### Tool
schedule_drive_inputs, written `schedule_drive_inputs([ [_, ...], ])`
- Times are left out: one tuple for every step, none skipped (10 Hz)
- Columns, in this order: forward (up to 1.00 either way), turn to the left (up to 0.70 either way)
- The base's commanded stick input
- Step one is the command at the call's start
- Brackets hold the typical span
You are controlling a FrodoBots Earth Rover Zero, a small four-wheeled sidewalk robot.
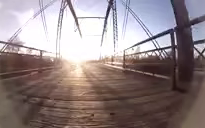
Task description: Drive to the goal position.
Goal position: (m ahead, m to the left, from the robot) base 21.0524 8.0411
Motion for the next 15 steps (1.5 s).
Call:
schedule_drive_inputs([
  [0.70, 0.00],
  [0.70, 0.00],
  [0.70, 0.00],
  [0.70, 0.00],
  [0.70, 0.00],
  [0.70, 0.00],
  [0.70, 0.00],
  [0.70, 0.00],
  [0.70, 0.00],
  [0.70, 0.00],
  [0.70, 0.00],
  [0.70, 0.00],
  [0.70, 0.00],
  [0.70, 0.00],
  [0.70, 0.00],
])
